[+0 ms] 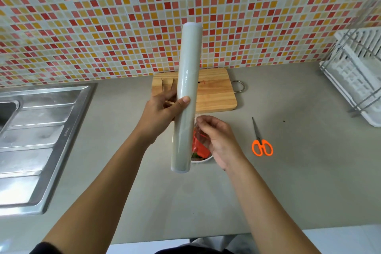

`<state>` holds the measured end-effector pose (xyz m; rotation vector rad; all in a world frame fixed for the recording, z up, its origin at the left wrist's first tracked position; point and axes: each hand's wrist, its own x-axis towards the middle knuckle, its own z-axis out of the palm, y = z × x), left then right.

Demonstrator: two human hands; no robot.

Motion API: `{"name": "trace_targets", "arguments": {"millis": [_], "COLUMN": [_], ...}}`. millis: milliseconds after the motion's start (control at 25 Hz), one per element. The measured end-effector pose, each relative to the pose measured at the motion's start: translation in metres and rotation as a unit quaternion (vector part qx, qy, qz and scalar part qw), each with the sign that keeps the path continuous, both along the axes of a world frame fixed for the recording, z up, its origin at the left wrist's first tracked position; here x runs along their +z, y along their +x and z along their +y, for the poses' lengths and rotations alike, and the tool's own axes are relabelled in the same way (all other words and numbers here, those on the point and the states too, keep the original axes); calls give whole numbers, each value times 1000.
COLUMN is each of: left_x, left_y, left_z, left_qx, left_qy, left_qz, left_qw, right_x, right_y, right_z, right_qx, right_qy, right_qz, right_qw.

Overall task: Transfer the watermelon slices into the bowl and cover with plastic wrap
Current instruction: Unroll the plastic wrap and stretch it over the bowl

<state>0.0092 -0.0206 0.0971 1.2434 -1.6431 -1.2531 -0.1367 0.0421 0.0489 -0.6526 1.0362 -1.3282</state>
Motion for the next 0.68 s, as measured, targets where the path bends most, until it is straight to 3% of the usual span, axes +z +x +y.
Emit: {"name": "trace_targets", "arguments": {"millis": [120, 320, 520, 680], "left_x": [-6, -8, -13, -21], "left_y": [0, -6, -8, -6], "left_z": [7, 17, 23, 32], "left_qx": [3, -7, -6, -19], "left_qy": [24, 45, 54, 54], "left_qz": [9, 28, 32, 24], "left_qw": [1000, 999, 998, 998], "right_x": [0, 14, 12, 11], "right_y": [-6, -12, -20, -19], "right_z": [5, -6, -5, -11], "right_qx": [-9, -16, -14, -29], "right_qy": [32, 9, 21, 20], "right_qz": [-93, -20, -158, -73], "right_qw": [995, 1000, 987, 997]}}
